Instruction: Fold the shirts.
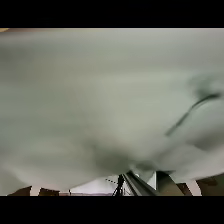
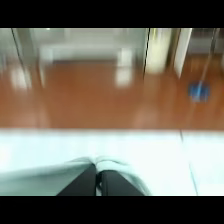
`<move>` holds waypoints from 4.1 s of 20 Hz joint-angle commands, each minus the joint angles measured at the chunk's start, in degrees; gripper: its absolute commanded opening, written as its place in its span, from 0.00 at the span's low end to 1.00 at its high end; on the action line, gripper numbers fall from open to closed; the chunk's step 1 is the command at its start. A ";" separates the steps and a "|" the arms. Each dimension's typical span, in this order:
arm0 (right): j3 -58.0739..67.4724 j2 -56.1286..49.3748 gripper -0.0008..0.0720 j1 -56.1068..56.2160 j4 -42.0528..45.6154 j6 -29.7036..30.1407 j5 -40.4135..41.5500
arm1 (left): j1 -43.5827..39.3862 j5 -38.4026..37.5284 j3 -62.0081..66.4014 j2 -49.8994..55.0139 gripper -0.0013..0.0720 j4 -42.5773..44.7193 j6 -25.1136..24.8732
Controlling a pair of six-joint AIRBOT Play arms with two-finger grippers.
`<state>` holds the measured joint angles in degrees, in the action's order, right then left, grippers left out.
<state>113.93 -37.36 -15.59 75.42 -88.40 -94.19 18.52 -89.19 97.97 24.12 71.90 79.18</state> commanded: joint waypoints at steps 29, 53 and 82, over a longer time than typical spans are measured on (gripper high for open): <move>-11.91 -62.47 0.04 8.31 -2.05 -3.08 42.77 | -14.36 64.30 -30.14 57.18 0.05 -14.53 -5.03; -11.74 -60.39 0.50 6.93 6.45 6.01 2.47 | -6.91 23.61 -22.69 60.13 0.49 -11.65 -5.01; -49.03 -36.79 0.70 -9.14 -14.32 16.31 14.21 | -2.69 19.76 -55.45 56.00 0.05 -25.62 -15.13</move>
<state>64.97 -76.09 -23.11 57.39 -72.27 -78.76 17.32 -69.23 42.68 80.18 47.90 65.45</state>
